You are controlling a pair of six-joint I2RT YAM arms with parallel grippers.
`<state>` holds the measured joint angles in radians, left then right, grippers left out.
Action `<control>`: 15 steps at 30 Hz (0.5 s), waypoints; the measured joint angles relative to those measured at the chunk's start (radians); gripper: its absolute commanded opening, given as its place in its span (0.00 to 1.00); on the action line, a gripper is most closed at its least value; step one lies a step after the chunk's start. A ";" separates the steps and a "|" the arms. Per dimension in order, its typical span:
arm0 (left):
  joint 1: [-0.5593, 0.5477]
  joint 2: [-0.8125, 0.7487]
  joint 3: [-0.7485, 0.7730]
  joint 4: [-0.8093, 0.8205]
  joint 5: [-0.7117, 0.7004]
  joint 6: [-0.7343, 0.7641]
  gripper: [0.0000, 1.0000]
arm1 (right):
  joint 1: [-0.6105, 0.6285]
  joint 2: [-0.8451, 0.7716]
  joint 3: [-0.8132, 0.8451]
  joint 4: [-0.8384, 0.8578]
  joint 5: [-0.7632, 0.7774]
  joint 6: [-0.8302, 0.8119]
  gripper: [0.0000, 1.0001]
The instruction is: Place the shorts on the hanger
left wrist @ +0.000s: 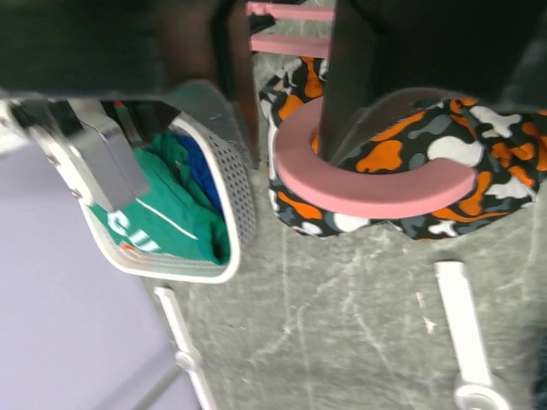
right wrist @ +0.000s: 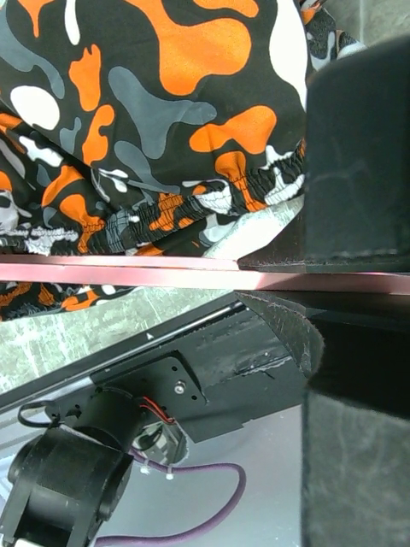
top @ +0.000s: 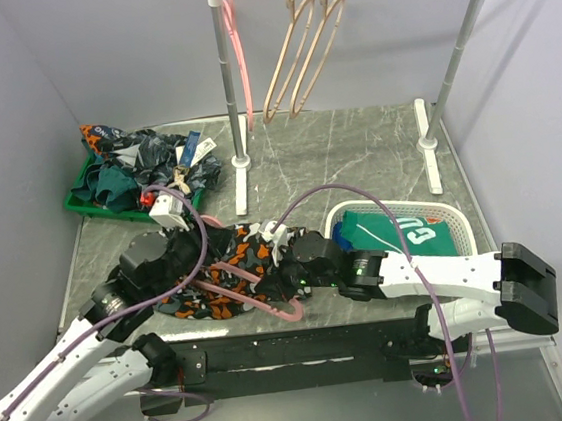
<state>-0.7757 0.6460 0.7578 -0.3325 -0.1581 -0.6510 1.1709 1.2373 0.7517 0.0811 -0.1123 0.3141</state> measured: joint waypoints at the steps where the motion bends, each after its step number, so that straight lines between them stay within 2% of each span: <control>1: -0.008 0.003 -0.003 0.003 -0.026 -0.003 0.27 | 0.000 0.001 0.000 0.000 0.000 0.001 0.00; 4: -0.026 0.006 -0.014 0.021 -0.094 -0.006 0.07 | 0.000 0.002 0.000 0.000 0.010 0.003 0.00; 6: -0.034 0.006 -0.018 0.029 -0.116 -0.012 0.01 | 0.000 0.002 0.000 -0.001 0.015 0.003 0.00; 7: -0.038 0.006 -0.018 0.032 -0.123 -0.016 0.01 | 0.000 0.002 0.000 0.000 0.018 0.003 0.00; 11: -0.044 0.000 -0.018 0.036 -0.146 -0.015 0.01 | 0.000 0.001 0.003 0.000 0.026 0.010 0.10; 15: -0.044 -0.024 -0.028 0.040 -0.154 -0.015 0.01 | 0.000 -0.001 0.012 -0.005 0.035 0.017 0.25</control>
<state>-0.8200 0.6220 0.7296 -0.2920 -0.3126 -0.6662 1.1709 1.2366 0.7635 0.0757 -0.0772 0.3309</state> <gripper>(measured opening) 0.153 0.166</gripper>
